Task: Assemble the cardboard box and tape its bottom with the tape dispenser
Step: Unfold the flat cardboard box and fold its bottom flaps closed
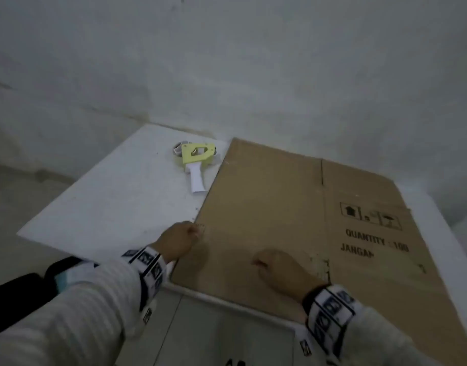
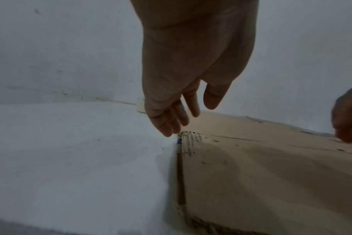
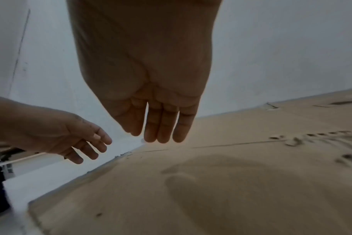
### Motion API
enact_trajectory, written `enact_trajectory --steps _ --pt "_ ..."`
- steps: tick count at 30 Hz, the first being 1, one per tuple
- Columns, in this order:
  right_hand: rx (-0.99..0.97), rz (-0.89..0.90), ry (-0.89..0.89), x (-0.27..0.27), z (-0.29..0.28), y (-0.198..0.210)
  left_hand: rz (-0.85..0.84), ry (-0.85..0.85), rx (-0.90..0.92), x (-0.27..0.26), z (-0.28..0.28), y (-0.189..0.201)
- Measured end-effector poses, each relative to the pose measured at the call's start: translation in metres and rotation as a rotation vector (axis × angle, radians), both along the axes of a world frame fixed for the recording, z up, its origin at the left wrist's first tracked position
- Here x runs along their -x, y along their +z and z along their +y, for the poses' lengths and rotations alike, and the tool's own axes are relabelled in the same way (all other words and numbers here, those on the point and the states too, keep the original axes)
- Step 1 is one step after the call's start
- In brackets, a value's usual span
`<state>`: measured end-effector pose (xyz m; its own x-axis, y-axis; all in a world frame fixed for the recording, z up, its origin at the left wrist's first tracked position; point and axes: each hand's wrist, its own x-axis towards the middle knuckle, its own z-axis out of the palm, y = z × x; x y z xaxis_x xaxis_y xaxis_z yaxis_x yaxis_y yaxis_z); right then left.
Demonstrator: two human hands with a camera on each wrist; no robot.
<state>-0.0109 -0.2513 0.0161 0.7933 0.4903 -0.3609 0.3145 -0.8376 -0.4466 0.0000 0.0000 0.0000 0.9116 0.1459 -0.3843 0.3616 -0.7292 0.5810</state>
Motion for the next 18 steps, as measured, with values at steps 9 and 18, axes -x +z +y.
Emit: enact_trajectory --steps 9,18 --pt "0.192 0.070 -0.106 -0.052 0.075 -0.016 0.156 0.113 0.076 -0.032 0.019 -0.024" --pt "0.260 0.117 -0.111 -0.041 0.095 -0.024 0.265 0.104 0.220 -0.047 0.015 -0.026"
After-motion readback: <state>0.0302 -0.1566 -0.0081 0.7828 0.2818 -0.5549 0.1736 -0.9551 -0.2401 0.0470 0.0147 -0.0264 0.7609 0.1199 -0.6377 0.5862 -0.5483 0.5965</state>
